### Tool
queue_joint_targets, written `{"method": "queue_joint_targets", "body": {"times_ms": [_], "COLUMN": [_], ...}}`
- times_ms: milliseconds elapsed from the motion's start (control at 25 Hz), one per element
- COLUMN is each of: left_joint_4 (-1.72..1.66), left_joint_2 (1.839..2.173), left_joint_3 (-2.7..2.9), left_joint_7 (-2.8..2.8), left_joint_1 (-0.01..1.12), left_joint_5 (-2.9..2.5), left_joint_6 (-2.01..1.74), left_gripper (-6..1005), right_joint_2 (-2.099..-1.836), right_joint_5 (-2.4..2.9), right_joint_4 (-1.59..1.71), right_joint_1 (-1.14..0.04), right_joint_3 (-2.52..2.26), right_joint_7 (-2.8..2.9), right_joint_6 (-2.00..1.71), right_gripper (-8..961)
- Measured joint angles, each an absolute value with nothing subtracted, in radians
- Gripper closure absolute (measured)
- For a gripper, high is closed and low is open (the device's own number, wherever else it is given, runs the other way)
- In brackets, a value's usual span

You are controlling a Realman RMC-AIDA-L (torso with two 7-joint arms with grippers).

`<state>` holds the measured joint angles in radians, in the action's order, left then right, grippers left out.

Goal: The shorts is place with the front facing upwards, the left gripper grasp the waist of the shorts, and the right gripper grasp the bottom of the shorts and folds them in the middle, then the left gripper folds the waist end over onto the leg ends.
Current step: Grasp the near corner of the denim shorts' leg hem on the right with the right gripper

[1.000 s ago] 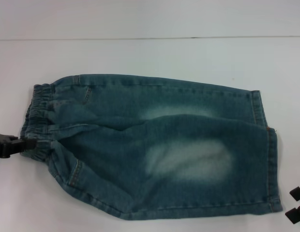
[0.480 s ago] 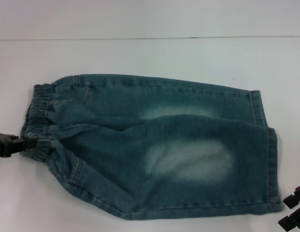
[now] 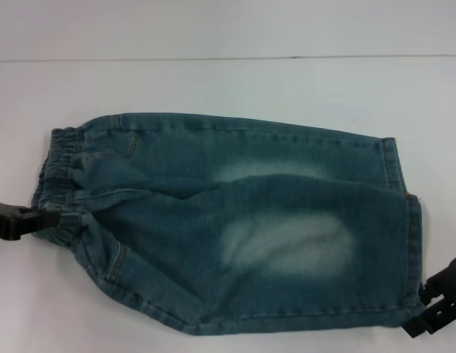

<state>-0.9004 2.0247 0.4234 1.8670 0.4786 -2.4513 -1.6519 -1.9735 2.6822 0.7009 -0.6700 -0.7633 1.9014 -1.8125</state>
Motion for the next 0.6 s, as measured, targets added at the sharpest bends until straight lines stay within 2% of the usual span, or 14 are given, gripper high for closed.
{"method": "queue_joint_targets", "body": {"times_ms": [200,320,520,600], "left_joint_4": [-0.9,-0.9,-0.9,-0.9], "left_joint_2": [2.029,2.03,2.03,2.031], "left_joint_3": [0.423,0.423,0.423,0.423], "left_joint_7": [1.865,1.865,1.865,1.865], "left_joint_1": [0.475,0.473,0.471,0.47], "left_joint_5": [-2.451,-2.451,-2.451,-2.451], "left_joint_6": [-1.652,-1.652,-1.652,-1.652], "left_gripper": [943,943,946,946], "right_joint_2": [-1.982,-1.981,-1.975,-1.975], "right_joint_5": [2.675,2.67,2.669,2.669], "right_joint_4": [0.7,0.699,0.699,0.699], "right_joint_1": [-0.67,-0.67,-0.67,-0.67], "right_joint_3": [-0.761,-0.754,-0.726,-0.723], "right_joint_7": [1.9,1.889,1.862,1.859], "right_joint_6": [-1.786,-1.786,-1.792,-1.793], "right_gripper": [122,351,598,642]}}
